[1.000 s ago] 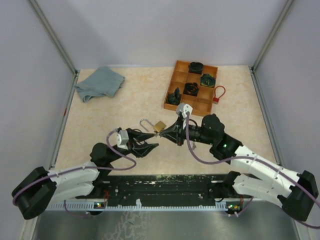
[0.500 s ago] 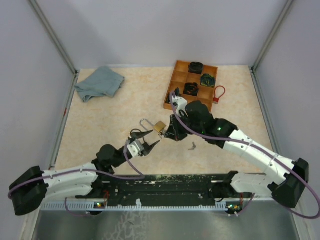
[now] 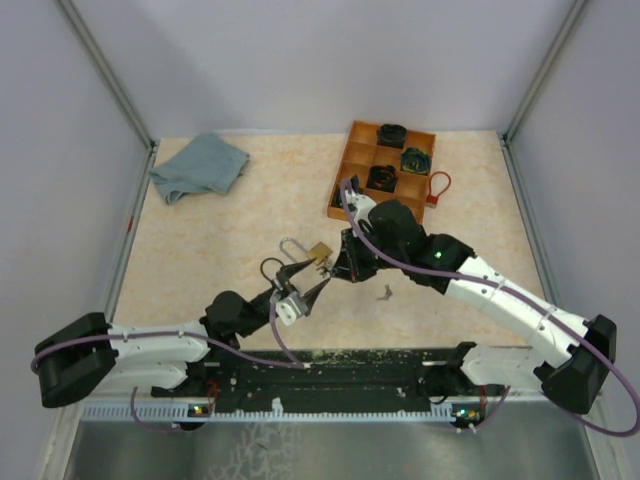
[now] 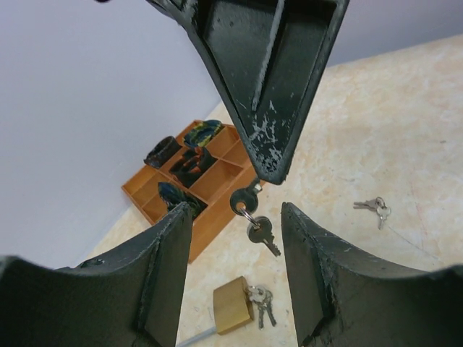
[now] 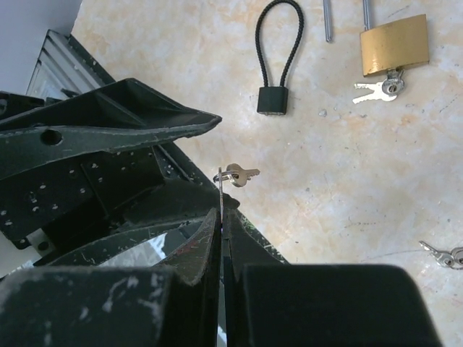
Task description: Unlock with the key
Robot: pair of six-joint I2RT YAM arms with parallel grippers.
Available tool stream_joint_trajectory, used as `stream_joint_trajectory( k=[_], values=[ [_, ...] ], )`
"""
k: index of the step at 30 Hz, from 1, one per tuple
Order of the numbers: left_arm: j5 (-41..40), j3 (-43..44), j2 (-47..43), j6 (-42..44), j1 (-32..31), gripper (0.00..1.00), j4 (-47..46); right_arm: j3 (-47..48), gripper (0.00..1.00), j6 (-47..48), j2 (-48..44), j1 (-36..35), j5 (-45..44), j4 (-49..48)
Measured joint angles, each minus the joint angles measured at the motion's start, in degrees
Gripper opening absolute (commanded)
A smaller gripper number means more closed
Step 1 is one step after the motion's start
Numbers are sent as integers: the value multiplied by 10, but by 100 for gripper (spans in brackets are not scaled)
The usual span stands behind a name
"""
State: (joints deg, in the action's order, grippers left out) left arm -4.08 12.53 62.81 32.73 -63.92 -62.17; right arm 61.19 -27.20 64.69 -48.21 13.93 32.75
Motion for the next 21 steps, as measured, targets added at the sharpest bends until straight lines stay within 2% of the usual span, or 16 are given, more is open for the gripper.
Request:
stream_joint_trajectory(
  k=[16, 19, 21],
  values=[
    [-11, 27, 22, 35, -14, 42, 6, 0, 0, -14, 0, 0, -2, -2],
    [-19, 28, 22, 44, -19, 38, 22, 0, 0, -15, 0, 0, -2, -2],
    [-22, 31, 22, 51, -23, 32, 33, 0, 0, -16, 0, 0, -2, -2]
  ],
)
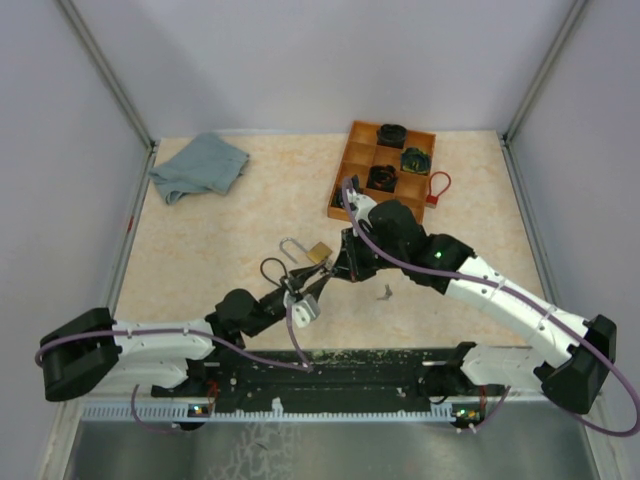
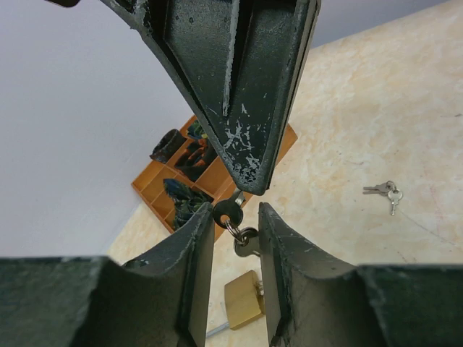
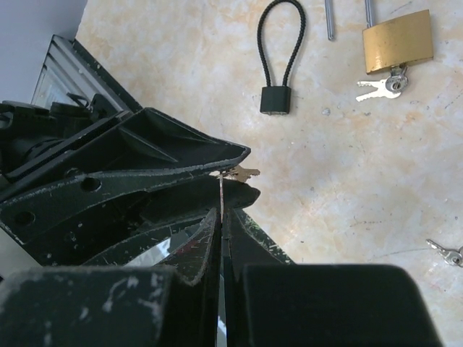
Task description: Unlock with the key
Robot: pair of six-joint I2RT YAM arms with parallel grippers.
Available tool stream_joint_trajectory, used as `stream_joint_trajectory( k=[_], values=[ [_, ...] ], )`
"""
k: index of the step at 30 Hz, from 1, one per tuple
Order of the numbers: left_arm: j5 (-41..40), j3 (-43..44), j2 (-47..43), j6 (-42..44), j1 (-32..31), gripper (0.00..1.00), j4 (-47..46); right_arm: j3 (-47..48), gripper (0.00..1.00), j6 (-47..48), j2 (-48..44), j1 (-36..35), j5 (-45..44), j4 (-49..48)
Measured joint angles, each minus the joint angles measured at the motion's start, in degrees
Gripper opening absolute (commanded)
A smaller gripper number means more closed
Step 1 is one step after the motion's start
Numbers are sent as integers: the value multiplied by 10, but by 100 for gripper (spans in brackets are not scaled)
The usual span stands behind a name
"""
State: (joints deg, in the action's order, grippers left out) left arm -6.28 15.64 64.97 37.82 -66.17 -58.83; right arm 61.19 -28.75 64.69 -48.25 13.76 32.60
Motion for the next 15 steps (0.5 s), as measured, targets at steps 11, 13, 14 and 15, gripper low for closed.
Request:
stream_joint_trajectory(
  k=[11, 13, 14, 15],
  values=[
    [-23, 10, 7, 20, -6, 7, 10, 0, 14, -2, 0, 0, -2, -1],
    [-29, 9, 8, 13, -7, 5, 9, 0, 21, -4, 0, 0, -2, -7],
    [-34, 9, 9, 5, -7, 4, 7, 0, 25, -5, 0, 0, -1, -11],
    [-37, 8, 10, -3, -7, 3, 4, -1, 29, -4, 0, 1, 0, -20]
  ],
)
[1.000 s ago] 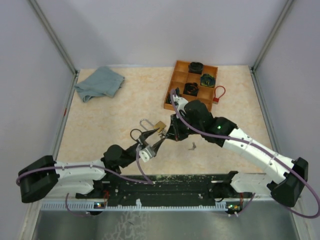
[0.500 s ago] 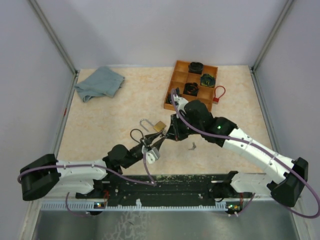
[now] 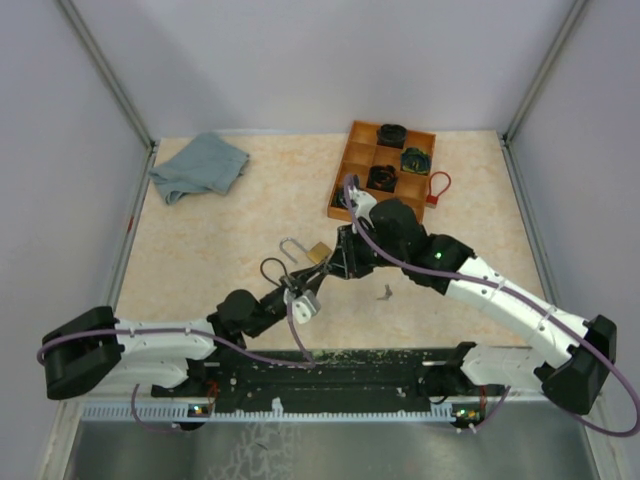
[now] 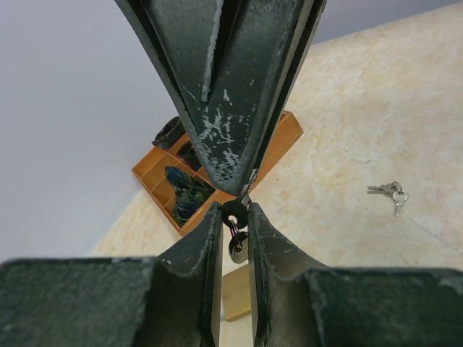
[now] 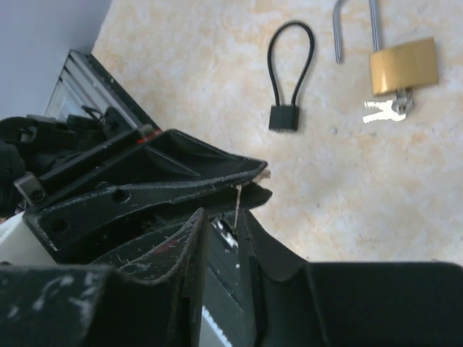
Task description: Unlock with the key
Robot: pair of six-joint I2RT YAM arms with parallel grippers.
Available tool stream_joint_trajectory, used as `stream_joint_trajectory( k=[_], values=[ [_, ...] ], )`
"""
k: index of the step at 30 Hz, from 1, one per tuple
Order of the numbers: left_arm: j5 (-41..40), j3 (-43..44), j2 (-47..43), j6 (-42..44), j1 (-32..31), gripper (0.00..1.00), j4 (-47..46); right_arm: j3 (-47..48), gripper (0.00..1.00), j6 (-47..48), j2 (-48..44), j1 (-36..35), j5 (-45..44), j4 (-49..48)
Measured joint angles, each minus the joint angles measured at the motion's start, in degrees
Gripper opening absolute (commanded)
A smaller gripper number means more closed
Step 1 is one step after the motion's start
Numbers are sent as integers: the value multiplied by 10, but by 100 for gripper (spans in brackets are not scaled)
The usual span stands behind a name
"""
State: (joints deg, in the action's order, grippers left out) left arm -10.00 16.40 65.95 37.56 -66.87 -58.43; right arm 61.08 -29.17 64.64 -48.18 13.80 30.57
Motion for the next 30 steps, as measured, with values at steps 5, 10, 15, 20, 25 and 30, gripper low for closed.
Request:
stream_joint_trajectory(
  k=[5, 10, 15, 20, 25, 30],
  values=[
    [-2, -5, 0, -58, 2, 0, -7, -26, 34, 5, -16, 9, 18, -62],
    [52, -15, -16, -153, 34, 0, -6, -83, 36, 37, -52, 16, 38, -138],
    [152, -34, -40, -280, 116, 1, -18, -170, 38, 87, -110, 16, 45, -224],
    [245, -60, -42, -393, 172, 1, -63, -259, 38, 140, -171, 16, 60, -318],
    [320, -65, -26, -484, 192, 2, -142, -338, 41, 187, -187, 16, 99, -432],
    [366, -65, -3, -549, 197, 3, -216, -389, 42, 204, -178, 16, 131, -518]
  ],
)
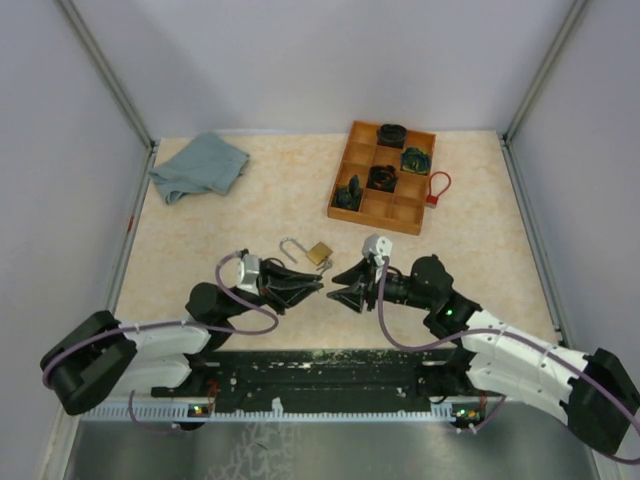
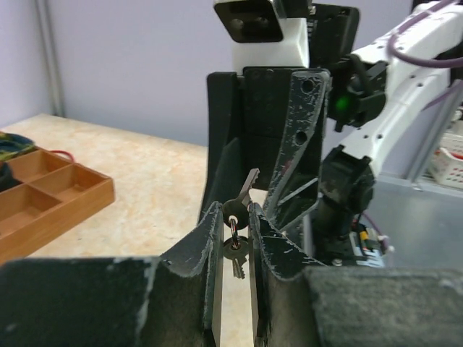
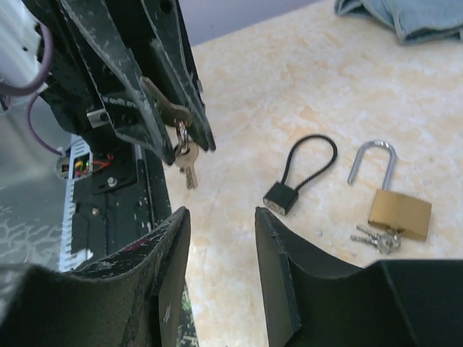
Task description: Unlock with the key
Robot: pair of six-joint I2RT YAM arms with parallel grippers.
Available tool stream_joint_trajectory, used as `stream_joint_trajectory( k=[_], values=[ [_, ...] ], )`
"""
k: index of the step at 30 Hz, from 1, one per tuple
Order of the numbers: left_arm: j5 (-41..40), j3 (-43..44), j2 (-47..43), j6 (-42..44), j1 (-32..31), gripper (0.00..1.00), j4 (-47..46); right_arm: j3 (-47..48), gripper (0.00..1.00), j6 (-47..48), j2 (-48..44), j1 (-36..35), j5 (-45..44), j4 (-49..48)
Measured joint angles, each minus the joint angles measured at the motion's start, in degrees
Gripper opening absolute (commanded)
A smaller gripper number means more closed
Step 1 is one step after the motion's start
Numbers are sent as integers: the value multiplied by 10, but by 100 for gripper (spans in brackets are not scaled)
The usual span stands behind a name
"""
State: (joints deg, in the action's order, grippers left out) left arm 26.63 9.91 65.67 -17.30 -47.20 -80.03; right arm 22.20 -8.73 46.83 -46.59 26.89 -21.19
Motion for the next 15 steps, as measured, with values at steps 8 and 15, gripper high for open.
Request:
stream_joint_trajectory(
  k=[8, 15],
  values=[
    [35, 0, 42, -52, 1, 3, -66, -5, 44, 4, 44, -12, 27, -115],
    [38, 2, 50, -70, 1, 3, -74, -11, 45, 15, 77, -35, 30, -168]
  ],
)
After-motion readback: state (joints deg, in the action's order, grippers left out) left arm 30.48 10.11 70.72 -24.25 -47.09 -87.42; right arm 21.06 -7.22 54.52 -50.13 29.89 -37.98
